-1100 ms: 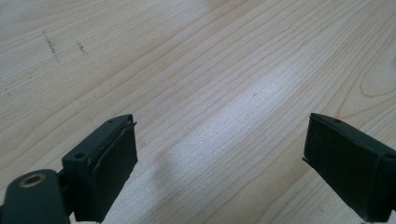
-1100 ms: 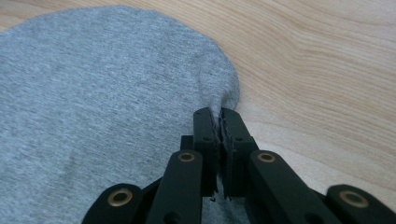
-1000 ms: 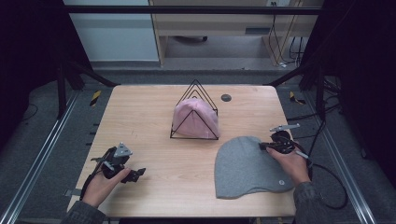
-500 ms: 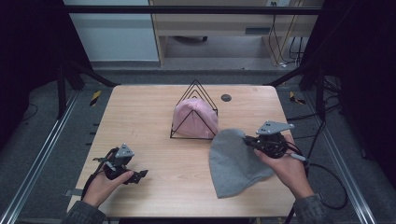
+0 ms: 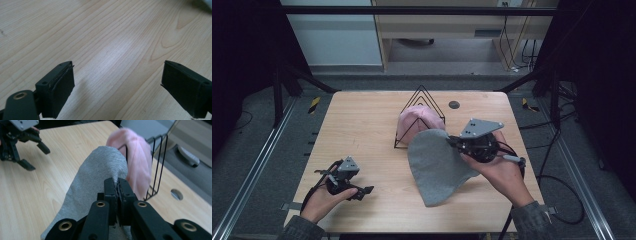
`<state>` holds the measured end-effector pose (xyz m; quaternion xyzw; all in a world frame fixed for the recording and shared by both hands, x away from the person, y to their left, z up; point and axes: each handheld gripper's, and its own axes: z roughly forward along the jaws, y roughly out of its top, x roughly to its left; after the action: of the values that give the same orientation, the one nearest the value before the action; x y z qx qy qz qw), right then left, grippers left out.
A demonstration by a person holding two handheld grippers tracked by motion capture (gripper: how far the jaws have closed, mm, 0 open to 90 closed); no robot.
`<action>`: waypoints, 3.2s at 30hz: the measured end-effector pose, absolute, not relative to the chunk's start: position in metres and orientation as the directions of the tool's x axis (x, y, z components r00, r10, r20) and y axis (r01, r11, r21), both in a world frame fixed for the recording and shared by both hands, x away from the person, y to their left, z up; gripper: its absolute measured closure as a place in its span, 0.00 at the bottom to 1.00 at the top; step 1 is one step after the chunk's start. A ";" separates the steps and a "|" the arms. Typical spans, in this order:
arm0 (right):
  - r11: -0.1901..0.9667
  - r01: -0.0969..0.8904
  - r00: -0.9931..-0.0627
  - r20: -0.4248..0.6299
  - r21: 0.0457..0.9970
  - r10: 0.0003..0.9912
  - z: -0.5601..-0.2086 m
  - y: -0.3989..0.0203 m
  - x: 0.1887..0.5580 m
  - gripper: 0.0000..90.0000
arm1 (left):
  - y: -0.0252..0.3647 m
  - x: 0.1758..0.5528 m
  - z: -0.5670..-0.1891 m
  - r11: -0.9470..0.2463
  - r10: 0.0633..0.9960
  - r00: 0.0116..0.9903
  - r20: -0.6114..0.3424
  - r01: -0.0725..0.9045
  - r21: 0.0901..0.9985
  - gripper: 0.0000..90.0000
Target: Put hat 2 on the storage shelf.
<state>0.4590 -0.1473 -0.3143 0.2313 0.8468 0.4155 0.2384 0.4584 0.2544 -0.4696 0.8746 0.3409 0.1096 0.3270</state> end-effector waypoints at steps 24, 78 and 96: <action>0.572 0.057 -0.829 -0.280 0.818 0.484 -0.263 -0.083 0.464 0.97 | 0.229 0.474 -0.397 -0.520 0.616 0.788 -0.001 0.407 0.751 0.19; 0.442 0.206 -0.761 -0.142 0.873 0.634 -0.297 -0.145 0.479 0.97 | 0.168 0.502 -0.347 -0.532 0.548 0.835 0.049 0.302 0.791 0.97; 0.330 0.187 -0.734 -0.091 0.925 0.673 -0.247 -0.152 0.499 0.97 | 0.172 0.508 -0.253 -0.538 0.593 0.789 0.162 0.239 0.808 0.98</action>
<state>0.4989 -0.1520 -0.2472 0.2757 0.7796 0.5091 0.2387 0.5084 0.1725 -0.2528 0.8504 0.2444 0.2142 0.4137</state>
